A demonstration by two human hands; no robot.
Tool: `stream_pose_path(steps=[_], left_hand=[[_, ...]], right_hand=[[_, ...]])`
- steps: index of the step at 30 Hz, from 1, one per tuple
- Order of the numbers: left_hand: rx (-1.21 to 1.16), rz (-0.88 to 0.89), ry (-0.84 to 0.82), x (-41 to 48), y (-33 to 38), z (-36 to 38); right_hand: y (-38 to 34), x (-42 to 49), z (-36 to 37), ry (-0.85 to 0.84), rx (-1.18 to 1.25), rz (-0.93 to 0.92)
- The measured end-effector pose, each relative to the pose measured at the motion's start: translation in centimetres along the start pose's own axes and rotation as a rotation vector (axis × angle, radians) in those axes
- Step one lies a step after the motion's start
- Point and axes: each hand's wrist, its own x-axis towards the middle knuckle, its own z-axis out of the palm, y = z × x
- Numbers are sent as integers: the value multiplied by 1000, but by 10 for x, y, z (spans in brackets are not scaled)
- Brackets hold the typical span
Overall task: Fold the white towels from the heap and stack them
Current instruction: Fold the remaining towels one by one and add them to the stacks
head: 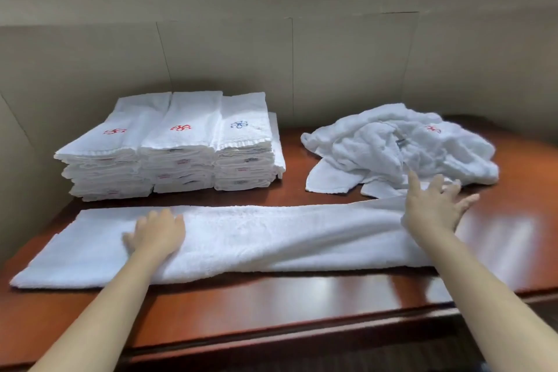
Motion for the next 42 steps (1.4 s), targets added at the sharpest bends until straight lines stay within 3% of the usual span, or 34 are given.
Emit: stream_pose_path(steps=[2,5,7,9,15,19,22,25,29,33,38,42], left_hand=[[9,213,-59,-18,47,14],[-13,422,-63,-36,89,31],[-75,465,13,-38,97,34],[-106,485,69,-33,95,34],[-205,556,6,-20,84,27],[-431,521,-1,-22,84,22],[-416,571,-58,-28,82,20],[-334,568,-114,-27,83,19],[-265,586,-116,-25,88,16],[-349,549,-25,-28,95,13],[-310,523,-45,-25,96,16],[-372,566,-96,-21,88,15]], right_hand=[[-13,-5,3,14,34,-47],[-39,-14,12,5,126,-378],[-54,-28,23,-123,235,-610],[-57,-37,32,-168,278,-705],[-30,-24,42,-56,446,-611],[-12,-21,37,123,347,-312],[5,-17,30,-12,399,-14],[24,-12,24,-175,535,134],[47,-8,24,-292,593,182],[65,-6,25,-426,793,226],[76,-12,28,-444,995,166],[96,-10,22,-526,817,82]])
